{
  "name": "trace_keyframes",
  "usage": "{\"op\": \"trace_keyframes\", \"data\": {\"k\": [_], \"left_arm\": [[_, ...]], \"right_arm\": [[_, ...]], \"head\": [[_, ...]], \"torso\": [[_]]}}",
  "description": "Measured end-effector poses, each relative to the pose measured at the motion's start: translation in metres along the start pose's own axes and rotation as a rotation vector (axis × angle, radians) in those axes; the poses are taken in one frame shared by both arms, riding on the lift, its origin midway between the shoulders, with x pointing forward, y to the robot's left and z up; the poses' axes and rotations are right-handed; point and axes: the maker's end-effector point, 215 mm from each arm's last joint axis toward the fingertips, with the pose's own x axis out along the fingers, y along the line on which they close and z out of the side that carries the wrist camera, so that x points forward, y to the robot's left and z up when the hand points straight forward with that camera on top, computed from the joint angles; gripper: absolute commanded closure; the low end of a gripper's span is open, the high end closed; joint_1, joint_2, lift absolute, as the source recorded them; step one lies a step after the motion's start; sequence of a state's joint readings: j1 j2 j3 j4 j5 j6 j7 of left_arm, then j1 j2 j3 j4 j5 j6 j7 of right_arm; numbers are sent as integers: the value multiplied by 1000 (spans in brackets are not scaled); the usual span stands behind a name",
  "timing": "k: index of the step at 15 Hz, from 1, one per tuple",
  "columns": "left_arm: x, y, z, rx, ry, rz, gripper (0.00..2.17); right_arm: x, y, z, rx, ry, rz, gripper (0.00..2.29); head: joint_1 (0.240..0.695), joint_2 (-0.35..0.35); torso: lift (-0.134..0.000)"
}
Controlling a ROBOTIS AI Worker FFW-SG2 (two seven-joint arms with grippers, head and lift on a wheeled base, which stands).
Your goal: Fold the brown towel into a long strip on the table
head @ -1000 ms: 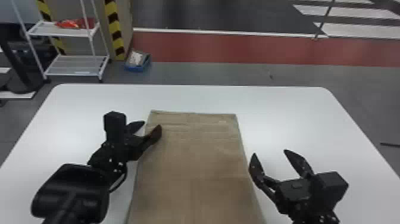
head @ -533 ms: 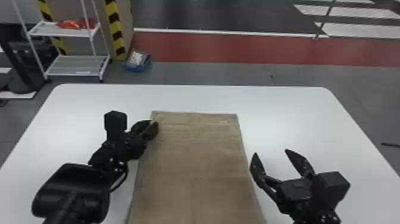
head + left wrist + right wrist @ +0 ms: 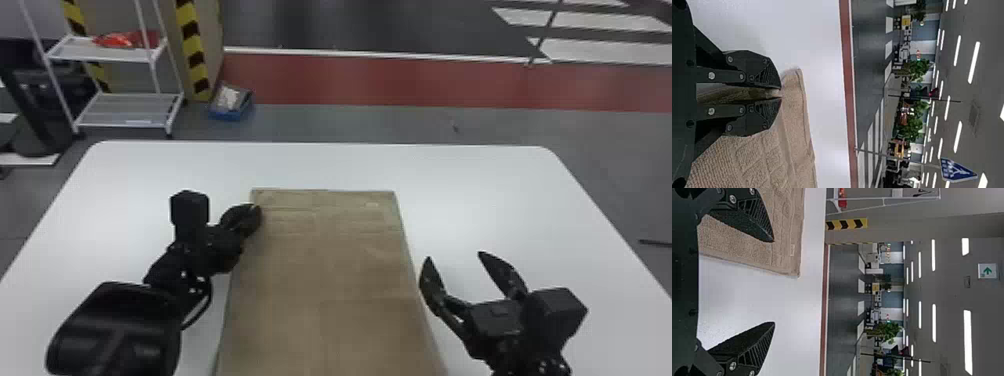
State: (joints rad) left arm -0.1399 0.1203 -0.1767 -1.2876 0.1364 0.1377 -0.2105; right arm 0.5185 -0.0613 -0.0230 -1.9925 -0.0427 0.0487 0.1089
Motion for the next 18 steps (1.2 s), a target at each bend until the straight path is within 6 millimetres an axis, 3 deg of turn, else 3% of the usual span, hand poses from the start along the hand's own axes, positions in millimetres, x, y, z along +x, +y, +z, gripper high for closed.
{"op": "trace_keyframes", "data": {"k": [5,9,12,14,18], "left_arm": [[-26,-10,25,44,-38,27,991],[-53,-42,29,42,28,-24,994],[-74,-98,17,9,141,-127,994],[-85,-146,7,-7,217,-209,994],[-90,-225,23,5,240,-333,994]], "right_arm": [[0,0,-3,4,8,0,137],[0,1,-1,5,6,4,137],[0,-2,-2,8,7,-1,137],[-1,-8,-5,15,11,-12,140],[-5,-25,-17,39,15,-41,140]], "head": [[695,-86],[695,-109],[695,-155],[695,-219],[695,-326]], "torso": [[-123],[-123],[-123],[-123],[-123]]}}
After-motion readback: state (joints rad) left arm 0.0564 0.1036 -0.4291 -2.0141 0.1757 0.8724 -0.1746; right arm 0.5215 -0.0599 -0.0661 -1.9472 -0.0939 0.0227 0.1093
